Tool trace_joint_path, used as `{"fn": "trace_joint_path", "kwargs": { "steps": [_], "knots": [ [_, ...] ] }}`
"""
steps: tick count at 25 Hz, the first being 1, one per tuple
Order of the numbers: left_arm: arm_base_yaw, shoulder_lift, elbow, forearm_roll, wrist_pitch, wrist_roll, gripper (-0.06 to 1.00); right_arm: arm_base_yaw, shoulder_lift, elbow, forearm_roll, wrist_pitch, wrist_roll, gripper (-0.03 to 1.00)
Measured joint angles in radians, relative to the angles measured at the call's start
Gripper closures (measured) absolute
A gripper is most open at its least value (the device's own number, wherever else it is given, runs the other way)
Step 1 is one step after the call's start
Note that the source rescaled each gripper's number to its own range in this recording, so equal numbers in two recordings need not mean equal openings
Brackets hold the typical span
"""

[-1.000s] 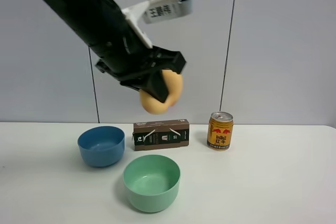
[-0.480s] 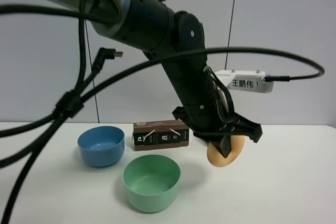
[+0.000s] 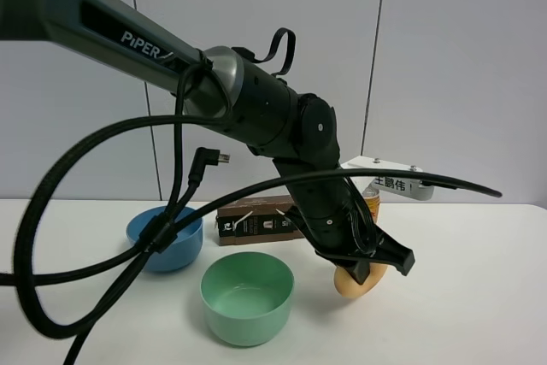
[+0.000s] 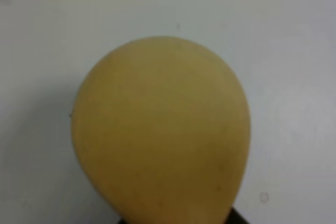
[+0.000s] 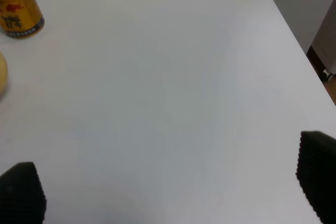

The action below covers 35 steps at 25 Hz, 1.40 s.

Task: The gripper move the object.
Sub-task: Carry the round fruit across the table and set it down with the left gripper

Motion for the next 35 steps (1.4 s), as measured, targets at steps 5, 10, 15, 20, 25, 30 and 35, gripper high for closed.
{"fn": "trace_joint_path", "kwargs": {
  "steps": [5,10,15,20,25,30,35],
  "knots": [
    [0.0,0.018,0.0,-0.004,-0.007,0.004,0.94,0.0,0.0,0.0,0.0,0.0,0.0,-0.03],
    [0.0,0.018,-0.001,-0.004,-0.018,0.006,0.89,0.0,0.0,0.0,0.0,0.0,0.0,-0.03],
    [0.0,0.018,-0.001,-0.004,-0.028,0.008,0.25,0.0,0.0,0.0,0.0,0.0,0.0,-0.03],
    [0.0,0.018,-0.001,-0.004,-0.034,0.009,-0.01,0.0,0.0,0.0,0.0,0.0,0.0,-0.03],
    [0.0,0.017,-0.001,-0.004,-0.019,0.009,-0.02,0.0,0.0,0.0,0.0,0.0,0.0,-0.03],
    [0.0,-0.056,-0.001,0.014,0.057,0.009,-0.02,0.0,0.0,0.0,0.0,0.0,0.0,-0.03],
    [0.019,-0.208,-0.002,0.045,0.122,0.009,-0.02,0.0,0.0,0.0,0.0,0.0,0.0,-0.03]
  ]
}}
